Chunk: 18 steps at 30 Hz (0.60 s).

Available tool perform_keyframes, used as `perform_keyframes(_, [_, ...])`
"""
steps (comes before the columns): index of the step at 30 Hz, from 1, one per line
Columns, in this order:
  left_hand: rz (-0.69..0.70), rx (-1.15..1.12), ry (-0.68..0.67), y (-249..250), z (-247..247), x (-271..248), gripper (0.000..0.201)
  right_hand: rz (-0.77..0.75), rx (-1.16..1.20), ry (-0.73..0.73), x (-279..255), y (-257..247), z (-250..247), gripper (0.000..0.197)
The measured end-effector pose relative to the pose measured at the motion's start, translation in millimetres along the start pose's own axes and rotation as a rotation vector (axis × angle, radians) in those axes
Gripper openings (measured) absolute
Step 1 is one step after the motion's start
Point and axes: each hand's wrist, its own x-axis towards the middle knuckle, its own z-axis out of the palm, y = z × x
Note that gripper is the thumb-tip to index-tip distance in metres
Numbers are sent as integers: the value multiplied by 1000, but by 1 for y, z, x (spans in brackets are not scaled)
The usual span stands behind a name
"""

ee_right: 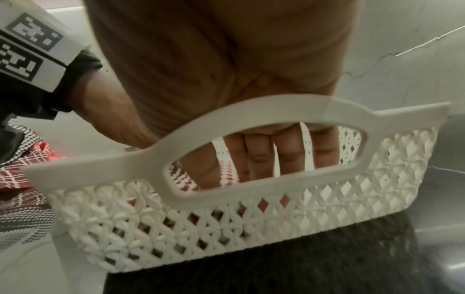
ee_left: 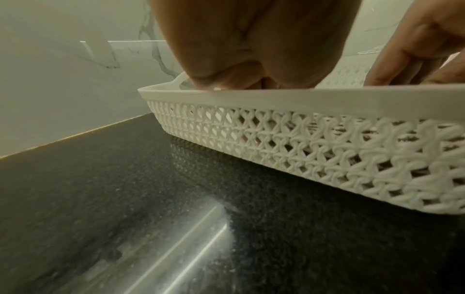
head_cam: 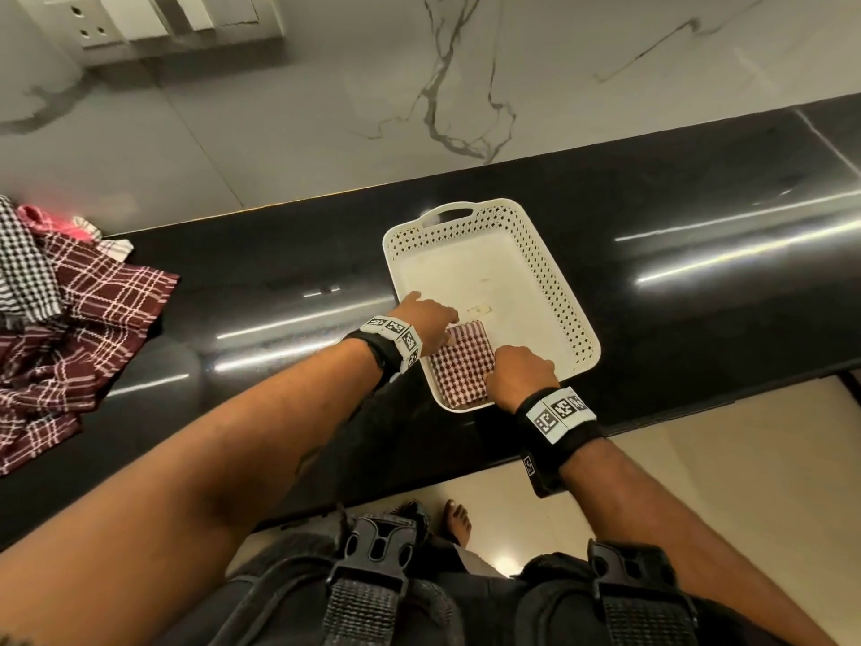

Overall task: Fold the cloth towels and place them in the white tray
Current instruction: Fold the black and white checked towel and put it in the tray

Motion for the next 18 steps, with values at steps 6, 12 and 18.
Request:
perform_keyframes(6, [-20,-232,349,-44,-12,-22,38,-93,-80,143,8,-22,-13,24])
perform_keyframes(12, [-217,-350,490,-156,5,-98,35,-476,-18,299,-5,-135,-3,29])
perform_keyframes(18, [-586,-363,447,-295,60,-213,33,-648,-141,49,-9,-276,78,45])
